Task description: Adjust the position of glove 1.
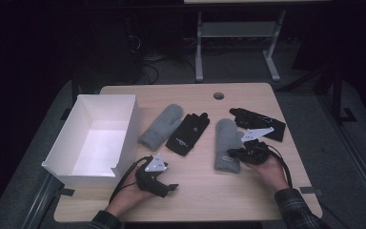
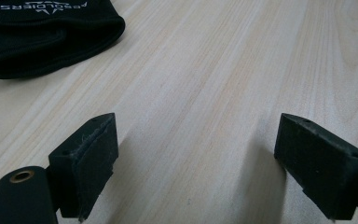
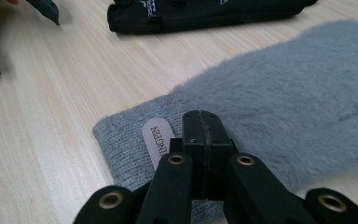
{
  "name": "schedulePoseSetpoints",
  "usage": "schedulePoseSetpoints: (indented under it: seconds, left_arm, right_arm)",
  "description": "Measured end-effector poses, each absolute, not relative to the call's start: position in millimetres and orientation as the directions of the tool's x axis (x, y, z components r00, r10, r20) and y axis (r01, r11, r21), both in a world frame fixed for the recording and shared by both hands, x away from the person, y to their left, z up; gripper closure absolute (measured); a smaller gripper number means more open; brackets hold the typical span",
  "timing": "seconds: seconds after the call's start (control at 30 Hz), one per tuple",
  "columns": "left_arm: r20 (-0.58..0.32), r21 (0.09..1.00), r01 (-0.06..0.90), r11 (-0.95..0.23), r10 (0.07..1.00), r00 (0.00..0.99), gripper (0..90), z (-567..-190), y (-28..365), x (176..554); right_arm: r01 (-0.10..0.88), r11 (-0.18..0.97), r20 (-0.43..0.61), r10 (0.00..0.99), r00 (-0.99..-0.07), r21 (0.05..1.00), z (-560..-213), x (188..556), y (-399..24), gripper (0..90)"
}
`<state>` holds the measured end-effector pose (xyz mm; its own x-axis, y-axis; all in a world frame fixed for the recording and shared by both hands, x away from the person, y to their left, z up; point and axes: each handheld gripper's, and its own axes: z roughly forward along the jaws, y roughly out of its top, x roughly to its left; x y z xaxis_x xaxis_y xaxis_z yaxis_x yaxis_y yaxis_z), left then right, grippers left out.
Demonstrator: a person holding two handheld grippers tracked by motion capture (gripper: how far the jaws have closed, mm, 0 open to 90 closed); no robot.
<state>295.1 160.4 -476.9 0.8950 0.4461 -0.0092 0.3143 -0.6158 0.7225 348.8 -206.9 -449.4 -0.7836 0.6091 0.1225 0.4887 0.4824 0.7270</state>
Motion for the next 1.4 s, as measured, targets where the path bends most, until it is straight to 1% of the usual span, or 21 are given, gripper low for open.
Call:
schedulePoseSetpoints:
  seconds: [0.1,0.17,0.43,0.83,1.07,1.23,1.4]
  left_arm:
    - [-0.004,0.719,0.312,-0.621,0.445,0.896,12.7,-477,161,295]
    - [-0.004,0.718,0.315,-0.621,0.448,0.894,12.7,-477,161,295]
    - [0.0,0.717,0.316,-0.621,0.453,0.892,12.8,-477,161,294]
    - [-0.002,0.717,0.318,-0.621,0.454,0.891,12.7,-477,161,294]
    - [-0.001,0.717,0.317,-0.621,0.453,0.891,12.7,-477,161,295]
    - [0.001,0.716,0.315,-0.623,0.451,0.892,12.7,-477,161,295]
    - [-0.003,0.716,0.318,-0.621,0.453,0.892,12.7,-477,160,295]
  right_arm:
    - [0.489,0.487,0.122,0.607,-0.785,0.724,-452,349,-208,90.0]
    - [0.503,0.475,0.139,0.613,-0.778,0.722,-452,349,-208,90.0]
    - [0.5,0.482,0.149,0.596,-0.789,0.72,-453,346,-205,90.0]
    - [0.454,0.527,0.146,0.524,-0.839,0.719,-452,334,-183,90.0]
    - [0.445,0.538,0.152,0.502,-0.852,0.716,-451,327,-176,90.0]
    - [0.42,0.558,0.155,0.46,-0.875,0.716,-451,320,-164,90.0]
    - [0.408,0.568,0.157,0.439,-0.885,0.714,-451,315,-156,90.0]
